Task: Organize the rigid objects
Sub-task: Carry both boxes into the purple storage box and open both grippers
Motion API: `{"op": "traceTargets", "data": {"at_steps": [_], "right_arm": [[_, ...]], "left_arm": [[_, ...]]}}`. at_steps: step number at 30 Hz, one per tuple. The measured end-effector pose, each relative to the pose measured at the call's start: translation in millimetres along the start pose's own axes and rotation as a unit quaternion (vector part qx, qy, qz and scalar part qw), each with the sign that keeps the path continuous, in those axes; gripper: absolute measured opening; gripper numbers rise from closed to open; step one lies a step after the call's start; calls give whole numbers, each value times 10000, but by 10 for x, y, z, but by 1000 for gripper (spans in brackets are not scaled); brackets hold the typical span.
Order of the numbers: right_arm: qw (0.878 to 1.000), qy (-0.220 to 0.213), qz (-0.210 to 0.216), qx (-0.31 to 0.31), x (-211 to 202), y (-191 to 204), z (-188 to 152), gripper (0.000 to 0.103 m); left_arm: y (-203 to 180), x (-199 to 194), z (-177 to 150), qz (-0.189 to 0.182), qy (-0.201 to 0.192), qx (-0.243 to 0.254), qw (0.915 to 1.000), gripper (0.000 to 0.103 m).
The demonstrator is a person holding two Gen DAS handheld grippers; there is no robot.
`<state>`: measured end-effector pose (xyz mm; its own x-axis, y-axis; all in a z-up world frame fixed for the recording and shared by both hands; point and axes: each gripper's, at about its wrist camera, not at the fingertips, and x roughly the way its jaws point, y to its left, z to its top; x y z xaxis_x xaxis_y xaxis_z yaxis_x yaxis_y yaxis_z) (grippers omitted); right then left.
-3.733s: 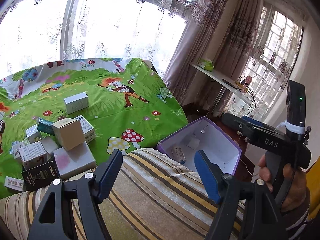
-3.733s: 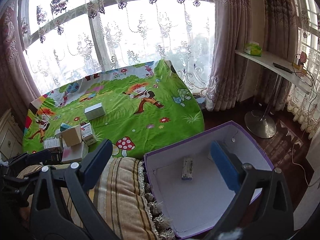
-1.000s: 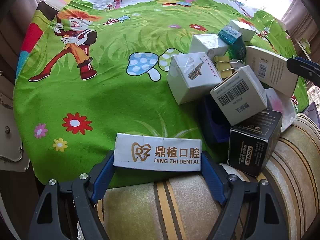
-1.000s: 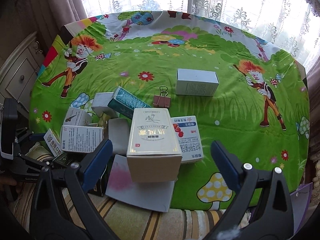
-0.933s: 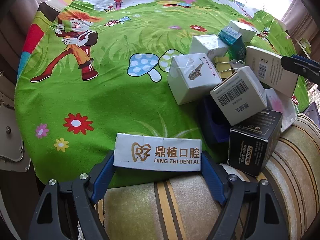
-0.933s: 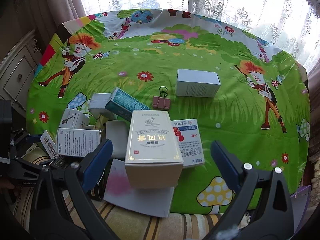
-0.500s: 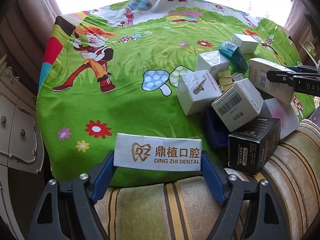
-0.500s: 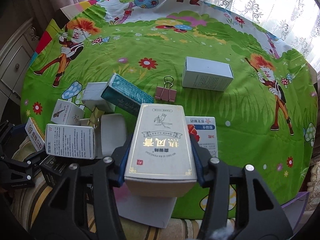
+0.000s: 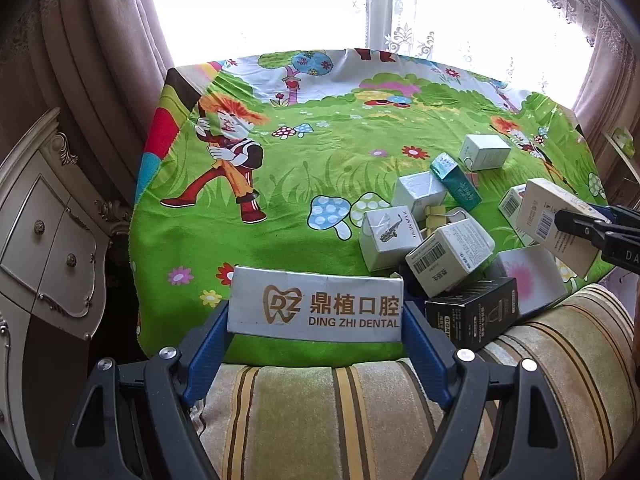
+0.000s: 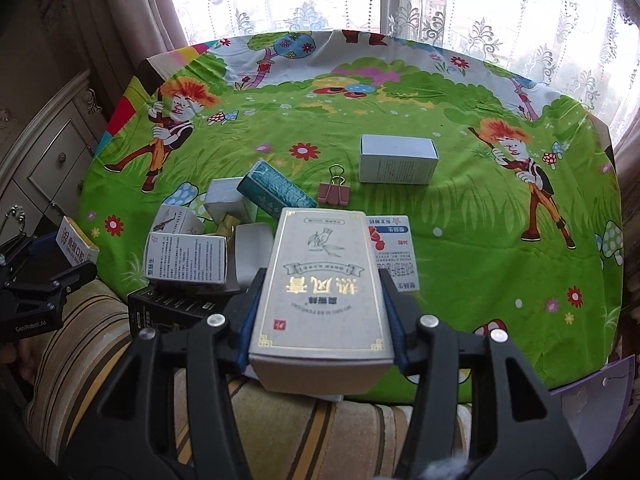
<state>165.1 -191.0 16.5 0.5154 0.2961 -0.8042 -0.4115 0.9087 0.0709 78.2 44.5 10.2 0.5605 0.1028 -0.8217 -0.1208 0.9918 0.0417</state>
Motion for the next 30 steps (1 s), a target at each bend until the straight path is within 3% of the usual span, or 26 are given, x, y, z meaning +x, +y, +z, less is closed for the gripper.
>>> {"op": "traceTargets", "data": {"at_steps": [15,30], "right_arm": [[9990,-300,-95,329,-645,-294,-507,56],[9935,-481,-534,883,-1237,-862,-1113,55]], "left_arm": [[-874,-382,-34,-893,-173,603,9940,82],[-1954,-600,-186,-1797,-38,1512,9720,82]]}}
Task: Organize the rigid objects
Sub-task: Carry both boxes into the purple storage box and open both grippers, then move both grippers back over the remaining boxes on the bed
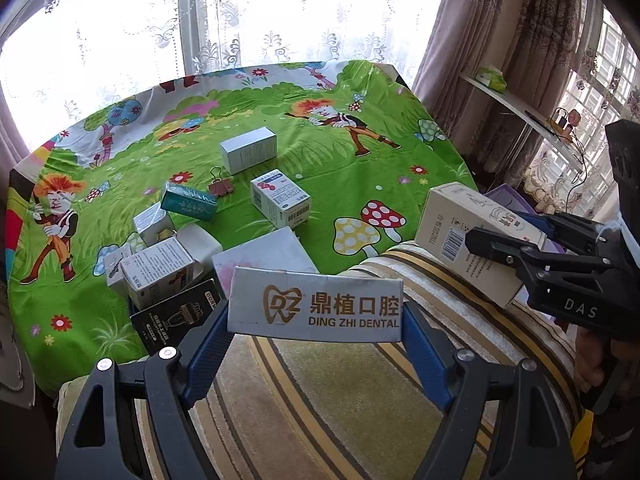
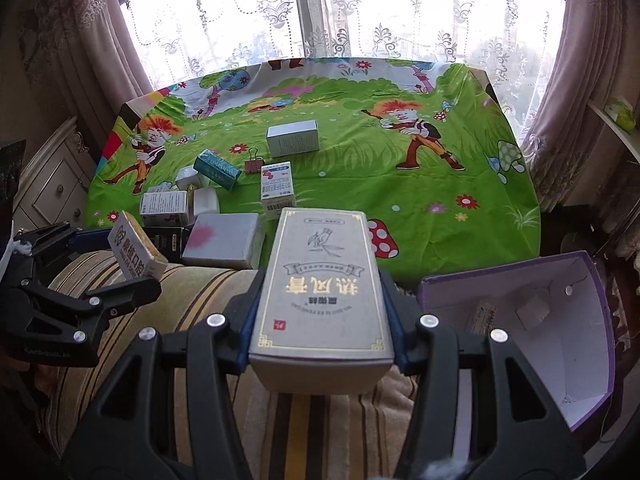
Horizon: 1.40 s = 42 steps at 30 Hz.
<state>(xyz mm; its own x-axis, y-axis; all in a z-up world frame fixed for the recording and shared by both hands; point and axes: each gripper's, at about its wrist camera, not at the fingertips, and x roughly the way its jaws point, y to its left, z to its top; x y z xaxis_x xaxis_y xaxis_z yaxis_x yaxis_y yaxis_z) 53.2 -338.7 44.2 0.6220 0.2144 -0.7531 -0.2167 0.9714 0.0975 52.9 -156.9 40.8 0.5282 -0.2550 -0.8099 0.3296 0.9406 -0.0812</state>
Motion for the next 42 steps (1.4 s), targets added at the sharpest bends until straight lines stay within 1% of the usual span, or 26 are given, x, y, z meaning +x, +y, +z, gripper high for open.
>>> {"op": "traceTargets", "data": {"at_steps": [7,16,19,24,27,28,31,32,37,42], "right_arm": [[9984,-13,-356,432,-182,-451,-197,55],[9917,-57,-955,855,-342,-926,-343,56],[9895,-65,-1057,987,-379,-1044,-391,56],[9850,-89,-1324,1100,-447,-1181,-437,56],[9821,-111,-1420,1231,-491,-1259,-449,56],[9809,-100,-1460,1282,-498,-1288,-450,58],[9785,-134,-1501,1406,-529,-1346,-456,72],[9785,-145,-1503,1407,-536,-1349,-452,74],[9795,-130,-1475,1368,-528,-1325,-431,76],[9810,-131,-1427,1311,-520,-1277,-410,76]], "left_arm": [[-476,63,67,-406,71,437,9982,82],[-996,171,119,-962,211,812,9918,82],[-1187,200,112,-1102,257,997,9886,82],[-1486,224,105,-1451,289,1214,9815,82],[-1625,226,105,-1744,285,1337,9752,83],[-1662,236,97,-1809,326,1392,9731,84],[-1695,282,74,-1800,424,1424,9724,85],[-1674,296,75,-1808,455,1363,9730,85],[-1552,314,106,-1845,474,1041,9762,85],[-1478,320,116,-1859,481,878,9775,85]]}}
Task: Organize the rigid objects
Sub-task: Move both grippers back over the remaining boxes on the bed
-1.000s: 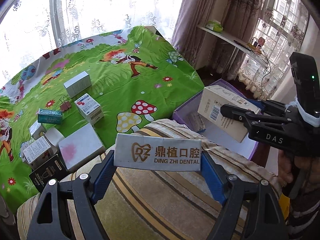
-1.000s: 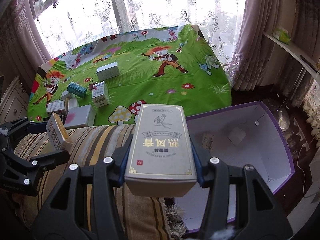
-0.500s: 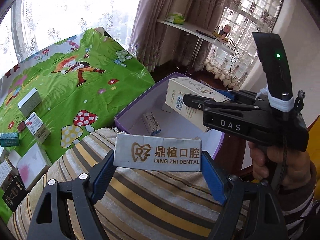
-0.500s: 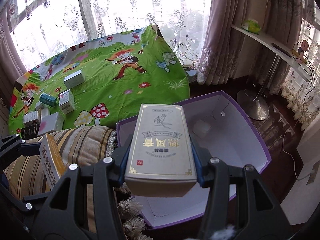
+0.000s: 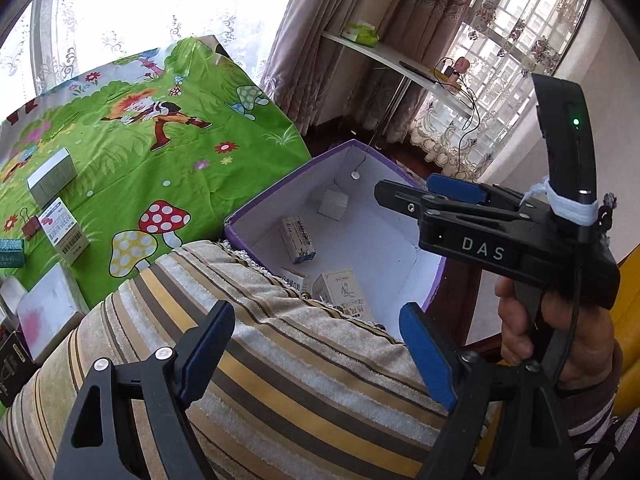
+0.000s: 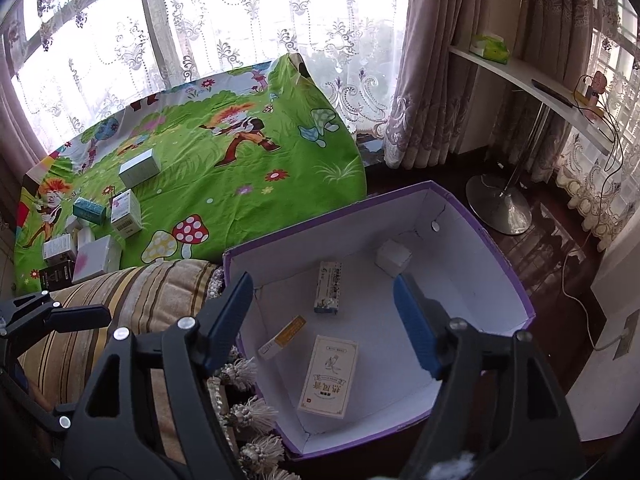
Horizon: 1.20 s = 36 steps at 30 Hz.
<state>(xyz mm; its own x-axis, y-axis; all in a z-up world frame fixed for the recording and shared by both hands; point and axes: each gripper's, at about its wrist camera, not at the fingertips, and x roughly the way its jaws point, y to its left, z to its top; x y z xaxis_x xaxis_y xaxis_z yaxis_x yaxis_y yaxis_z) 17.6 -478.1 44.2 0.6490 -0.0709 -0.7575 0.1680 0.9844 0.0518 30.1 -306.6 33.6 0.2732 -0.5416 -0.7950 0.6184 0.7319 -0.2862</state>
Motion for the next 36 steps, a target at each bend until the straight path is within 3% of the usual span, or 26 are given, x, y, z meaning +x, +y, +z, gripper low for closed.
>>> {"op": "traceTargets", "data": {"at_steps": [8,19,29,36], "right_arm": [[9997,10,219,-118,-16,116,18,76],[9968,45,524,-598,-26,524,30,76],[9926,195,743,-944,18,878,14,76],[9894,303,859,-1134,72,1070,2,76]], "left_arm": [[125,-86,-2,83,-128,-158,9998,85],[579,-325,-57,421,-381,-750,9956,85],[1194,-617,-206,741,-651,-1622,9818,85],[1635,-836,-312,1012,-892,-2257,9648,85]]}}
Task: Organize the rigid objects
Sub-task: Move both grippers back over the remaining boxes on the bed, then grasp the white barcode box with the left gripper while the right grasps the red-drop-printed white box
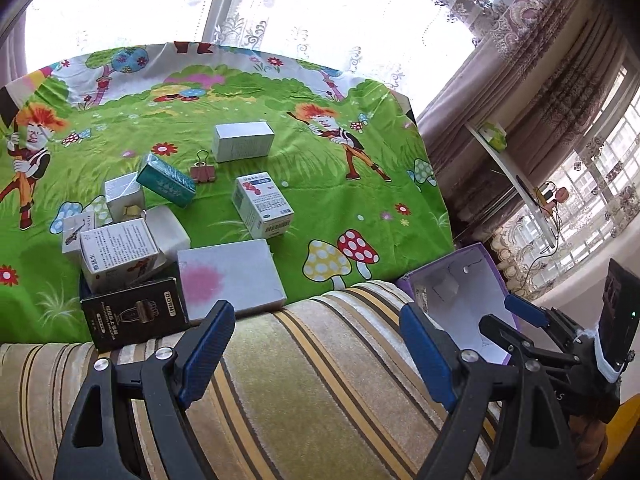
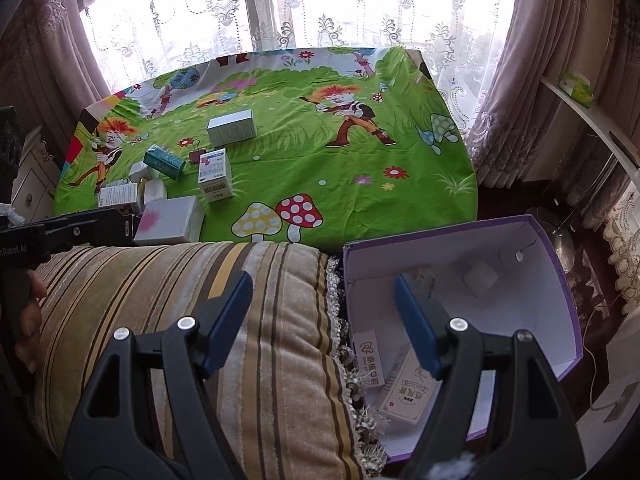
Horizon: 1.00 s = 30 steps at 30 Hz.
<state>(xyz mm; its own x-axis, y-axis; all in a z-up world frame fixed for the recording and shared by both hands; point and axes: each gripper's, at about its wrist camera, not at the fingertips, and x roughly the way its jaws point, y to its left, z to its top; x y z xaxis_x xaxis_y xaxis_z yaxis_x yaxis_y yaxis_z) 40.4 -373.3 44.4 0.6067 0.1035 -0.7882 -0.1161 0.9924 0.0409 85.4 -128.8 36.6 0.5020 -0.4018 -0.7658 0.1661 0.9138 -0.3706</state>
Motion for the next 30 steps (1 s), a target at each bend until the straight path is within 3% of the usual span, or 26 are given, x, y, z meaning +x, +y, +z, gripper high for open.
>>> {"op": "traceTargets", "data": {"at_steps": [14,23,30], "right_arm": [[9986,85,266,-440,166,373,188,76],[9954,-7,416,-860,243,707,511,77],[9934,19,571,-991,440,950,783,78]], "left_arm": [[812,-231,230,80,-223,-1208,9924,85],[1247,-231,420,48,-4,-1600,9871,85],[1667,-137,423,-98,7,-2158,9764,85]]}}
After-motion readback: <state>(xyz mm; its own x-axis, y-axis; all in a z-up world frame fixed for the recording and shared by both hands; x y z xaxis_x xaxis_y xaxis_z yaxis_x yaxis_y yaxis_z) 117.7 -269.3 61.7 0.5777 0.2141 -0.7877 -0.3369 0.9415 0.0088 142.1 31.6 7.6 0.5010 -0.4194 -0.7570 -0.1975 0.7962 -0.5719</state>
